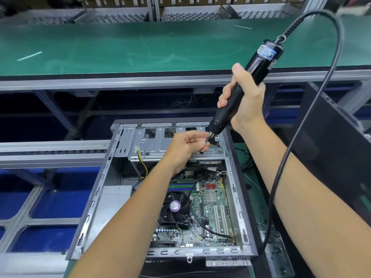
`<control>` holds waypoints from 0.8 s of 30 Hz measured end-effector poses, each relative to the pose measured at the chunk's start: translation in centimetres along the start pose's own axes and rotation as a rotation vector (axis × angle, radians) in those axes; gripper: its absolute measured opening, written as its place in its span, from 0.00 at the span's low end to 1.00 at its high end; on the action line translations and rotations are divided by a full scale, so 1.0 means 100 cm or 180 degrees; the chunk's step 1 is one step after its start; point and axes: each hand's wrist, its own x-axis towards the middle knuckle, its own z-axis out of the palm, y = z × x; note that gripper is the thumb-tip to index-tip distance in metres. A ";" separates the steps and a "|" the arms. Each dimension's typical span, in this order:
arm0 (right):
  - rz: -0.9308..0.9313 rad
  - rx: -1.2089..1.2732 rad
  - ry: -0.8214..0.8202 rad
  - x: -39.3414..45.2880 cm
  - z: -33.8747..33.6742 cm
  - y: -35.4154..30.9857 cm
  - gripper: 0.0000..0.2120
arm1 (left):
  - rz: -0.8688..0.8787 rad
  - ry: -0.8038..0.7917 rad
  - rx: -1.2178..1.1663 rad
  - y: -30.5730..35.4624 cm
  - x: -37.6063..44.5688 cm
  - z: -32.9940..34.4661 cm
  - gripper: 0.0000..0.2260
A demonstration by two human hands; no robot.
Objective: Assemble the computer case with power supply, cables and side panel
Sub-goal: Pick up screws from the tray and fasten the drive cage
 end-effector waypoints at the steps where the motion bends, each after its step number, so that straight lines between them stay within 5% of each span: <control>1: -0.0024 -0.0063 -0.0038 0.000 0.000 0.000 0.15 | 0.0022 -0.0014 0.0044 0.000 0.000 0.001 0.14; 7: -0.0154 -0.0503 -0.0252 -0.001 -0.003 0.001 0.12 | 0.0180 -0.0195 0.0731 0.001 0.003 0.012 0.15; 15: -0.0287 -0.1119 -0.0542 -0.001 -0.011 0.008 0.15 | 0.0634 0.0039 0.2877 -0.007 0.013 0.015 0.08; 24: -0.0260 -0.1481 -0.0571 -0.001 -0.019 0.021 0.16 | 0.0915 -0.0115 0.2970 -0.014 0.019 0.011 0.05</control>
